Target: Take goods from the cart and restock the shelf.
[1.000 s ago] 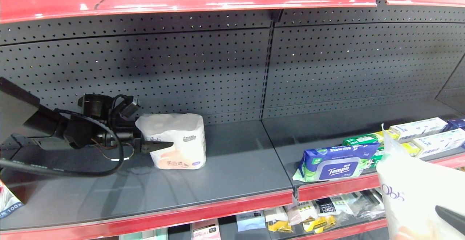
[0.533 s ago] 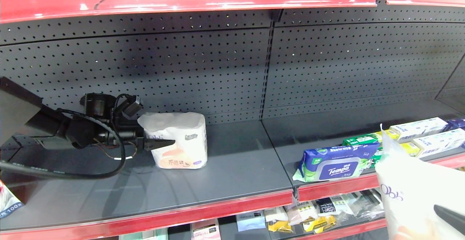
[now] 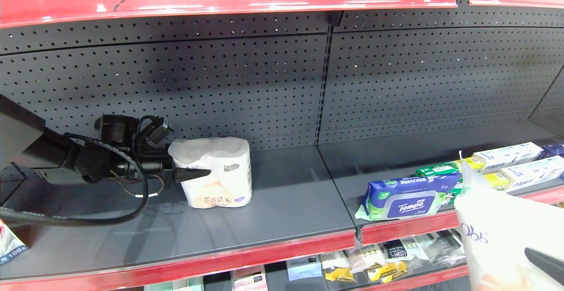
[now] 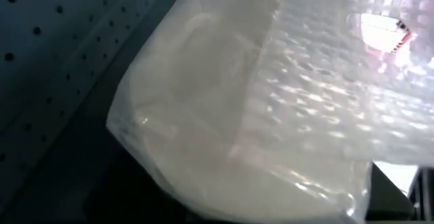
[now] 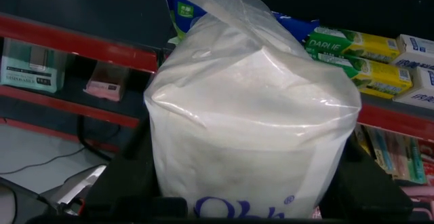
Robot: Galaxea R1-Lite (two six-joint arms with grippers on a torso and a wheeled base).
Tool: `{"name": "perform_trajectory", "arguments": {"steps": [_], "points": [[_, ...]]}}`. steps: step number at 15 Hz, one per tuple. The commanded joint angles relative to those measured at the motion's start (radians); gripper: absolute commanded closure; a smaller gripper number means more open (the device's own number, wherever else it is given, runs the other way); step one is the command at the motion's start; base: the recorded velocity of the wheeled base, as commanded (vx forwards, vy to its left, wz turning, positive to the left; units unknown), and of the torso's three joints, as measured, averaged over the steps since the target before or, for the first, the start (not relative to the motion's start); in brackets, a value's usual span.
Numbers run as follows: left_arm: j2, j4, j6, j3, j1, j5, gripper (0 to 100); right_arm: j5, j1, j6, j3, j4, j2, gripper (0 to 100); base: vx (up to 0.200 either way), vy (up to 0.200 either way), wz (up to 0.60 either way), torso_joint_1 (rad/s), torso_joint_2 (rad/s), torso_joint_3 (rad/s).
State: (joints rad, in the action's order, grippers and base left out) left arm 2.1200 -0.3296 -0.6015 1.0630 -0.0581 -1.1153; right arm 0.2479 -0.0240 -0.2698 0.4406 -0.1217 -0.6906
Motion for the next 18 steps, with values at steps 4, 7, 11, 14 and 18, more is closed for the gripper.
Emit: {"name": "perform_trajectory", "arguments": {"steps": [4, 7, 11, 14, 18], "points": [[-0.112, -0.005, -0.003, -0.1, -0.035, -0.001, 100, 0.001, -0.001, 0.0, 0.01, 0.002, -0.01, 100, 0.0, 0.0, 0.0, 0.0, 0.0, 0.0], [-0.199, -0.008, -0.018, -0.192, -0.078, 0.003, 100, 0.001, -0.001, 0.0, 0.021, 0.002, -0.017, 100, 0.0, 0.0, 0.0, 0.0, 0.0, 0.0], [-0.287, -0.009, -0.018, -0.304, -0.105, 0.002, 100, 0.002, -0.002, 0.0, 0.029, 0.002, -0.027, 100, 0.0, 0.0, 0.0, 0.0, 0.0, 0.0], [-0.293, -0.089, -0.018, -0.405, -0.138, 0.002, 100, 0.002, -0.002, 0.0, 0.029, 0.004, -0.03, 100, 0.0, 0.0, 0.0, 0.0, 0.0, 0.0], [-0.291, -0.189, -0.011, -0.494, -0.164, 0.0, 100, 0.002, -0.002, 0.0, 0.029, 0.004, -0.032, 100, 0.0, 0.0, 0.0, 0.0, 0.0, 0.0]]}}
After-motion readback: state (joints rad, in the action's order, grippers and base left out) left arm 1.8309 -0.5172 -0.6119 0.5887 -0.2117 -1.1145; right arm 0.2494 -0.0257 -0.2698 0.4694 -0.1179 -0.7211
